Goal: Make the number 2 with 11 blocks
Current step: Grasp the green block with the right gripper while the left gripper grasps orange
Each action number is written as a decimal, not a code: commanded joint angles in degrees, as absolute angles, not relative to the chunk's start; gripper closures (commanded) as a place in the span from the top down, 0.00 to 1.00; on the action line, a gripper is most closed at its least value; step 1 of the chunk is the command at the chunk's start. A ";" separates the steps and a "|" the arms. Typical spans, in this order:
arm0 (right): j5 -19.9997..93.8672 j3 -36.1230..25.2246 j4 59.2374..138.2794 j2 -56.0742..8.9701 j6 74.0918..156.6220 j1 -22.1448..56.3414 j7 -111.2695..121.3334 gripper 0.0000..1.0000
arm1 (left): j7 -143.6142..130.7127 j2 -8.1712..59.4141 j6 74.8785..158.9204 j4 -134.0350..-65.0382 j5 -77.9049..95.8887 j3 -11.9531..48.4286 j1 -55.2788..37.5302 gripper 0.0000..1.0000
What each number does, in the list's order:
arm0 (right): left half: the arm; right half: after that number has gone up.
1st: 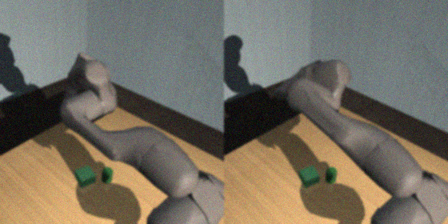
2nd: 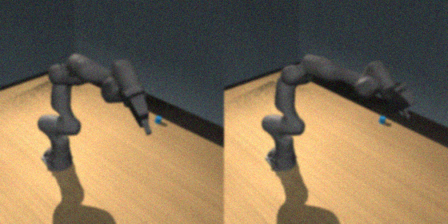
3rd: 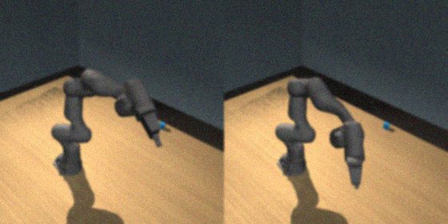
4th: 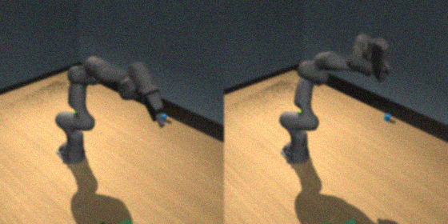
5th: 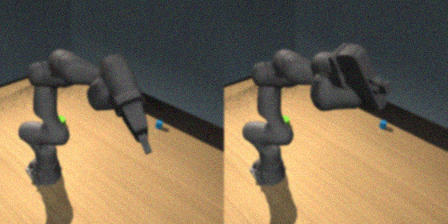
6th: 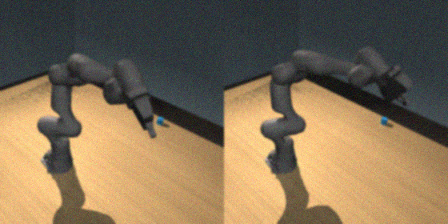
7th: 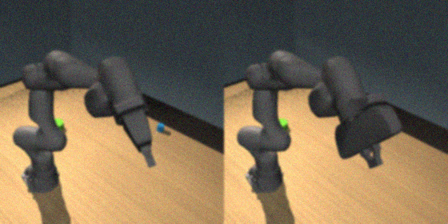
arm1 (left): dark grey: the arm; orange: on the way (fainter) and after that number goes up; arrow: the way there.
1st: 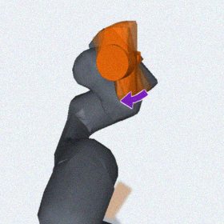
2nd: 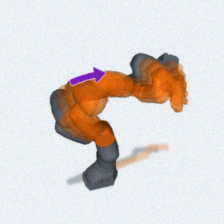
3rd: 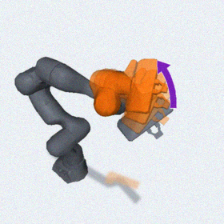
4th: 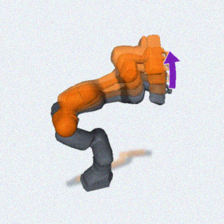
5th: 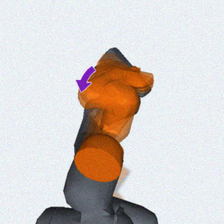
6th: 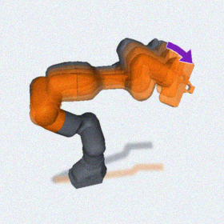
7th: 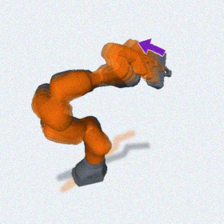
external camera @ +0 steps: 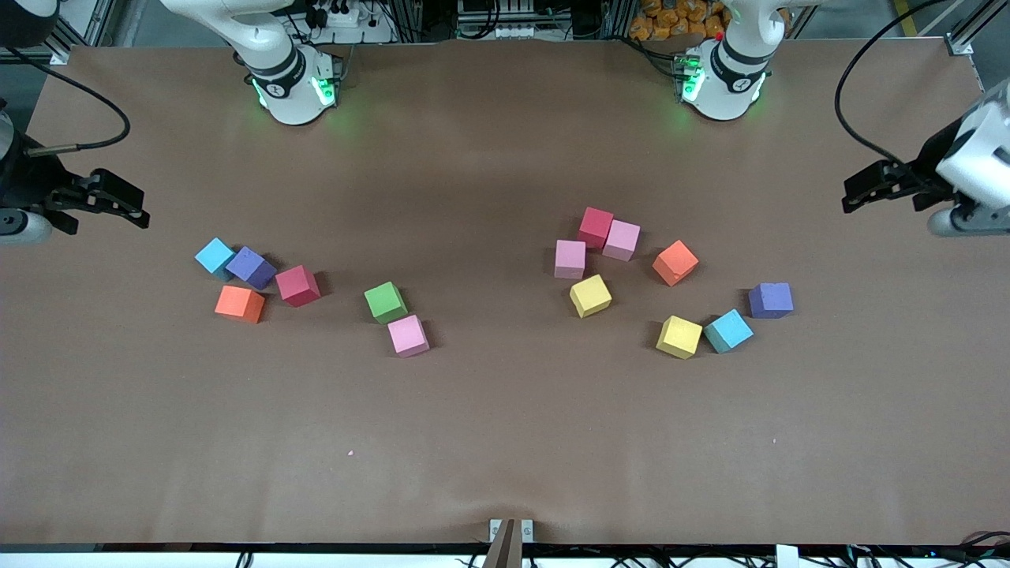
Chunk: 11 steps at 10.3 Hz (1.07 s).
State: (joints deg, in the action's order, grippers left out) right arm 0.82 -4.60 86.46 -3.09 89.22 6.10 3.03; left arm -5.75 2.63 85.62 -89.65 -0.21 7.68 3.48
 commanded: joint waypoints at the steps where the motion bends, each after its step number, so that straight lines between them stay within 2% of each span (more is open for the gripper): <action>1: 1.06 -4.83 85.69 -5.35 91.04 9.04 3.17 1.00 | -5.97 2.02 86.99 -95.24 0.09 8.26 4.04 1.00; 4: 9.45 -4.83 93.74 -8.08 101.30 10.54 3.60 1.00 | -18.24 1.76 97.17 -105.78 0.35 13.95 3.87 1.00; 6: 9.49 -4.83 102.09 -8.52 115.34 13.69 4.04 1.00 | -27.02 1.84 106.57 -114.74 -0.17 19.05 3.87 1.00; 8: 4.87 -4.92 102.48 -12.46 118.38 15.56 3.43 1.00 | -35.12 2.54 115.36 -122.83 -0.18 23.01 3.78 1.00; 11: 3.69 -4.83 103.79 -17.66 122.24 18.61 4.12 1.00 | -44.69 4.30 124.08 -130.33 -0.35 23.55 3.52 1.00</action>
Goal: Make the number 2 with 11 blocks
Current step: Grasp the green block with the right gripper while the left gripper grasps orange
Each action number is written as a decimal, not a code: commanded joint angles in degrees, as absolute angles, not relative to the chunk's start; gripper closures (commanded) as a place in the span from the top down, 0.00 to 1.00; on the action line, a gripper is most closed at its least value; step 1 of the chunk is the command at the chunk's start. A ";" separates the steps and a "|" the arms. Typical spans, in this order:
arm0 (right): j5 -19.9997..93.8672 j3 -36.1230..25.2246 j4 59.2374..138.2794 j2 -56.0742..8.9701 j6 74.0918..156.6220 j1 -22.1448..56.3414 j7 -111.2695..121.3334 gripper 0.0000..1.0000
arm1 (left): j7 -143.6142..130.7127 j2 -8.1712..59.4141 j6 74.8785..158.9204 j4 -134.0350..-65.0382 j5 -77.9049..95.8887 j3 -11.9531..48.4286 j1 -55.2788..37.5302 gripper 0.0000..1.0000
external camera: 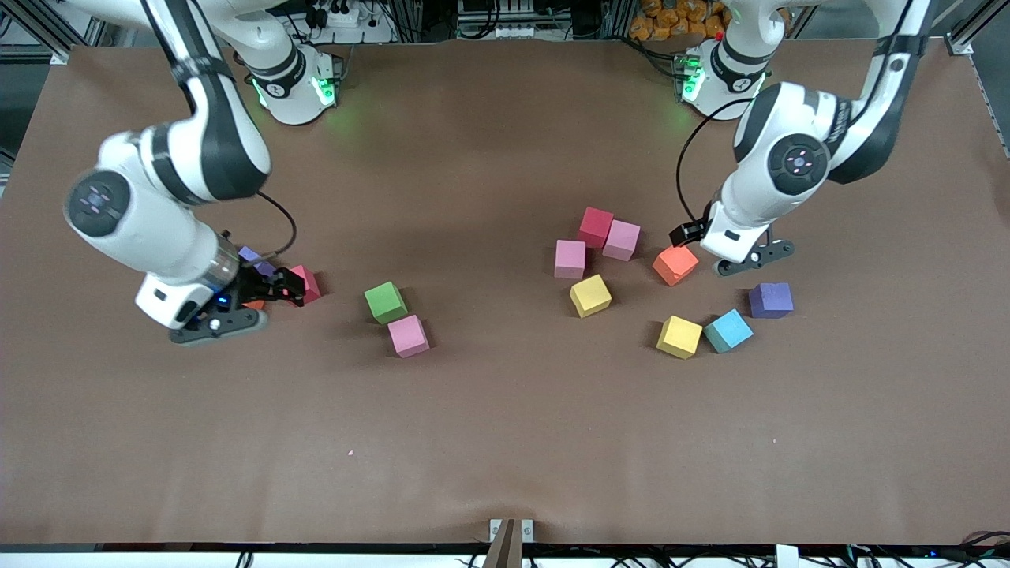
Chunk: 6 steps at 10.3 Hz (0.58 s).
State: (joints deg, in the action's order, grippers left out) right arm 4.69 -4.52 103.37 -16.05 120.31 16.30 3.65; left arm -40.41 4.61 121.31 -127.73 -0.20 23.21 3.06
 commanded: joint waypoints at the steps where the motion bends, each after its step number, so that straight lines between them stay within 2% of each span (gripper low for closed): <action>1: 3.69 -4.75 104.58 -18.19 124.95 19.76 4.39 1.00 | -48.22 5.26 126.02 -130.86 -0.35 23.55 3.60 1.00; 3: 3.78 -4.66 110.26 -18.55 132.23 21.62 4.48 1.00 | -54.47 9.12 130.40 -131.22 -2.35 23.55 2.99 1.00; 5: 4.13 -4.31 117.13 -17.84 138.66 24.33 4.05 1.00 | -59.48 13.86 140.40 -134.28 -7.18 23.55 3.16 1.00; 6: 4.22 -4.31 119.68 -18.19 142.08 25.22 3.61 1.00 | -60.81 16.06 141.23 -134.30 -9.30 23.55 3.34 1.00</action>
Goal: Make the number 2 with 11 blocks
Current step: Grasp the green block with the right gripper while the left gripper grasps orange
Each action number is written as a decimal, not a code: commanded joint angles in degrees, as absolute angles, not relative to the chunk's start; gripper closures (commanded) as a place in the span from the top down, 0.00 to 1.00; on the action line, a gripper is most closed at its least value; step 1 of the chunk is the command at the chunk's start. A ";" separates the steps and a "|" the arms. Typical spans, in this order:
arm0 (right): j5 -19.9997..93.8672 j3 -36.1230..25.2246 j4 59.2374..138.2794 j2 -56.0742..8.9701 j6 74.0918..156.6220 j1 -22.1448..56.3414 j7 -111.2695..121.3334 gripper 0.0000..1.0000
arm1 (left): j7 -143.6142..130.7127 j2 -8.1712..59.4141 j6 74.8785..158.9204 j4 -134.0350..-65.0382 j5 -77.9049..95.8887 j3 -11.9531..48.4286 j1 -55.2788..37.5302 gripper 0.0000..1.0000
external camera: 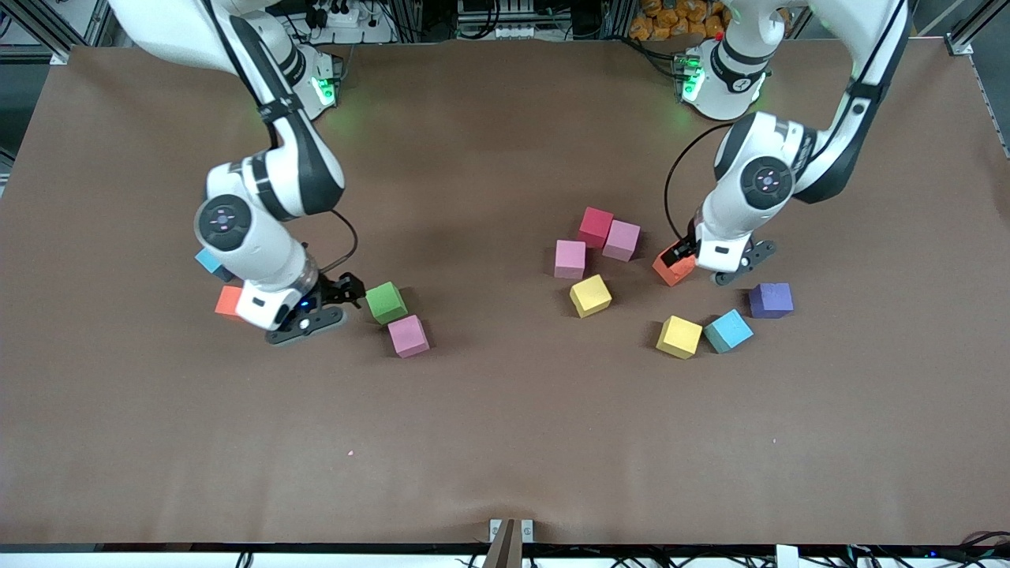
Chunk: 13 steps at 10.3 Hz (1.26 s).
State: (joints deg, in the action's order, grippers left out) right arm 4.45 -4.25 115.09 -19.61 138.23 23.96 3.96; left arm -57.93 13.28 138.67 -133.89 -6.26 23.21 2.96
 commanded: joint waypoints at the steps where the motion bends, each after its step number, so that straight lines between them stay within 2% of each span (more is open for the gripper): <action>1: 4.39 -4.31 120.40 -18.63 143.25 26.09 3.17 1.00 | -61.69 17.65 141.76 -134.30 -11.06 23.47 3.69 1.00; 5: 4.39 -4.31 120.76 -21.87 145.88 30.23 2.90 1.00 | -62.58 19.95 144.32 -133.95 -11.60 23.29 3.78 1.00; 7: 4.39 -4.31 120.76 -24.07 148.18 30.32 2.99 1.00 | -62.49 19.16 143.97 -133.33 -11.69 23.29 3.61 0.46; 8: 4.31 -4.31 120.67 -24.69 148.71 30.32 3.34 1.00 | -62.40 17.86 143.44 -133.07 -11.78 23.47 3.34 0.32; 10: 4.31 -4.31 120.76 -26.18 150.55 30.41 3.52 1.00 | -62.40 16.26 137.50 -129.93 -12.13 25.73 2.82 0.31; 13: 4.31 -4.31 120.76 -27.24 152.31 31.02 2.90 1.00 | -63.10 16.61 127.37 -120.52 -11.69 32.41 2.72 0.31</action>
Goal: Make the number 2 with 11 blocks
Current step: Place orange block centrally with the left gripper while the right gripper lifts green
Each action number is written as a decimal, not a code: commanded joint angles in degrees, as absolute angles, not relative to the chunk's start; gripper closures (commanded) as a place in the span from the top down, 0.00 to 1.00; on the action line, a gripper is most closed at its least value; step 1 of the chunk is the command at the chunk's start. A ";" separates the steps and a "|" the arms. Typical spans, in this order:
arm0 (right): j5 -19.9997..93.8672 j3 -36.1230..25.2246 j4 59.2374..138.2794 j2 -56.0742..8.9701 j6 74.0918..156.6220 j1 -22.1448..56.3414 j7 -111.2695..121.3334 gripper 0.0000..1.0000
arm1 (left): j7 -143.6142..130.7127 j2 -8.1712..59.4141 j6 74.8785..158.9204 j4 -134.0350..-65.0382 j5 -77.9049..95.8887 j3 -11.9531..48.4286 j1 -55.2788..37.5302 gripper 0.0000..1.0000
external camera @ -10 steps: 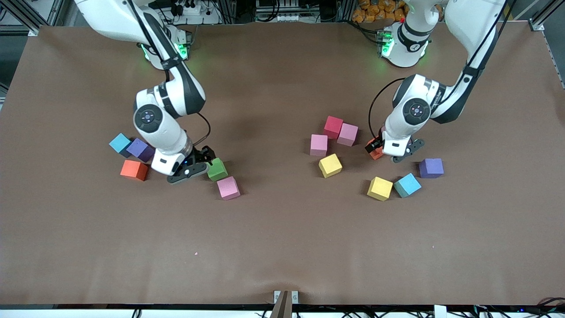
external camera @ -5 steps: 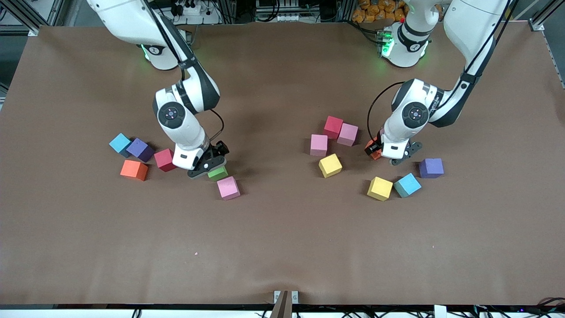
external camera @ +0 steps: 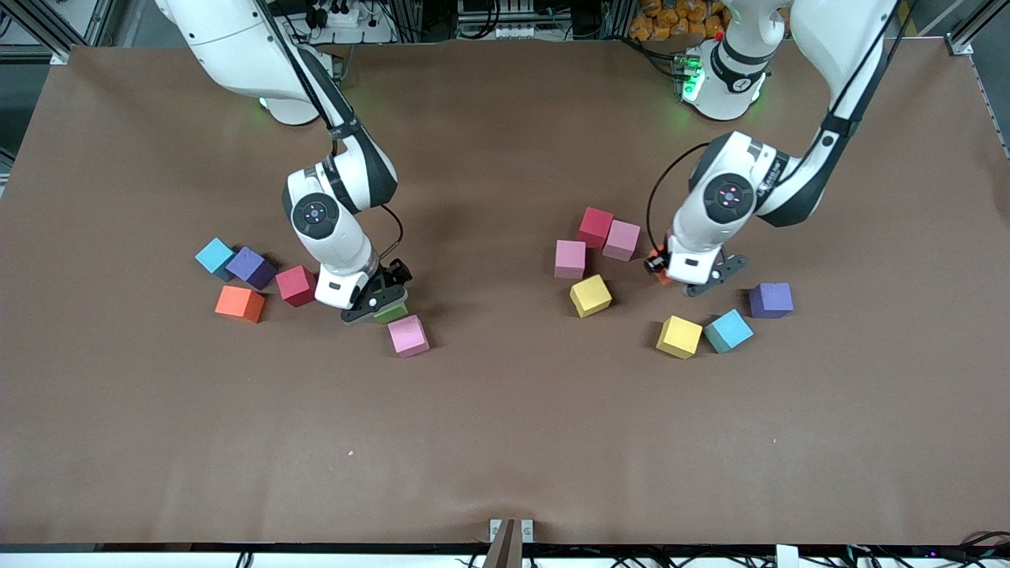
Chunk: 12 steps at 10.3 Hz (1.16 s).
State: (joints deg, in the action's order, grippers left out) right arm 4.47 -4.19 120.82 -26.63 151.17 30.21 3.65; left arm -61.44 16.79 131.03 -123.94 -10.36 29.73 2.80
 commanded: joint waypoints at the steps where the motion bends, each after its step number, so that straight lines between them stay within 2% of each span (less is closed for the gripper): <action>1: 4.31 -4.31 120.85 -28.03 152.66 31.29 2.90 1.00 | -63.11 17.31 127.27 -118.67 -11.60 34.26 1.85 0.31; 2: 4.31 -4.39 120.76 -28.30 153.10 31.20 2.99 0.95 | -63.37 18.79 127.27 -117.09 -11.43 35.50 -0.33 0.31; 3: 4.31 -4.31 120.76 -28.39 153.11 31.03 3.25 0.80 | -64.50 20.37 127.27 -114.55 -11.08 35.59 -4.09 0.31; 5: 4.31 -4.31 120.67 -27.52 152.50 30.41 3.34 0.43 | -69.50 25.55 127.27 -108.84 -11.25 35.51 -11.82 0.31; 7: 4.31 -4.31 120.94 -25.24 150.57 30.15 3.43 0.24 | -70.58 30.91 127.62 -104.00 -12.12 35.42 -17.65 0.32; 9: 4.31 -4.39 120.94 -20.42 142.77 29.10 3.69 0.24 | -71.45 38.55 127.79 -97.50 -12.04 33.07 -26.41 0.32; 11: 4.31 -4.48 121.02 -16.10 136.96 27.26 5.79 0.25 | -72.59 40.95 128.93 -95.54 -11.87 24.48 -38.52 0.32; 12: 4.31 -4.48 121.20 -15.21 135.98 25.24 9.37 0.25 | -72.60 41.65 130.94 -95.54 -11.95 22.17 -42.06 0.32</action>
State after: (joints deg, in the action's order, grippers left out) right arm 4.46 -4.86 119.54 -18.27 137.67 28.10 5.58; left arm -71.11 40.14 130.03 -97.89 -10.38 25.82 -36.75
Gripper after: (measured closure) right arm 0.445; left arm 0.414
